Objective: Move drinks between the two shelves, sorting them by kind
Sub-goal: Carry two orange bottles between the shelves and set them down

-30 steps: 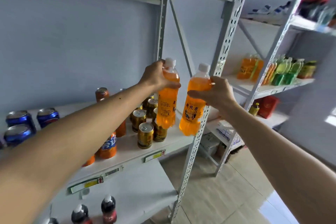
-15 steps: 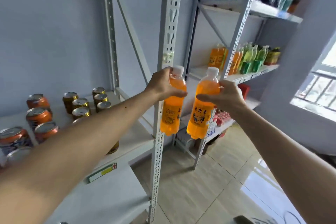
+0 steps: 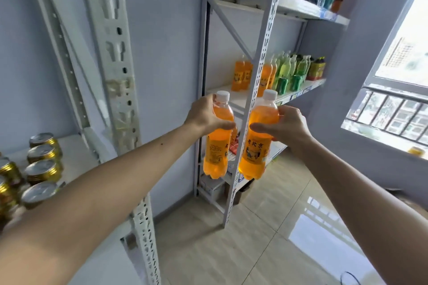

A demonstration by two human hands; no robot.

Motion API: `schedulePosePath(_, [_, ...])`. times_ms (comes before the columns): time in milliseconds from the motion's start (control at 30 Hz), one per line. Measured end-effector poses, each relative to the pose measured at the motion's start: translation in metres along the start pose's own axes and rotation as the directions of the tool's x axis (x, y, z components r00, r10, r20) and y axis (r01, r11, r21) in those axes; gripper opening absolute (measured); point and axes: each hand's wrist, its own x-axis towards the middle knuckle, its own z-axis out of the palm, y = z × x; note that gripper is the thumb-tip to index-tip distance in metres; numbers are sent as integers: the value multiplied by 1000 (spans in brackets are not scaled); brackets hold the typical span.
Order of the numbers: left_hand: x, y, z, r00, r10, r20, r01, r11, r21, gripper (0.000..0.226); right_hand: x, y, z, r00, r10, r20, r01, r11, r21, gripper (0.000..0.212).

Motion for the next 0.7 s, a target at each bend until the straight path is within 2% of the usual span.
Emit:
schedulePosePath(167, [61,19,46,1000,-15,-19,15,1000,-13,82,67,33,-30,1000,-3,12,3,1000,-17,76])
schedulePosePath(400, [158,36,114,1000,-10,4,10,1000,-27,77,164,85,-59,1000,10,2,-10,1000,0,68])
schedulePosePath(533, [217,32,157,1000,7,19,-6,999,-40,85,221,116,-69,999,39,-22,-39,999,9,69])
schedulePosePath(667, [286,29,200,997,56,54,-53,997,-55,89,290,140,-85,998,41,-48,-39,999,32,82])
schedulePosePath(700, [304,29,210,996,63,69,-59,996,-64,89,307,144,-89,998,39,-56,-38,999,32,79])
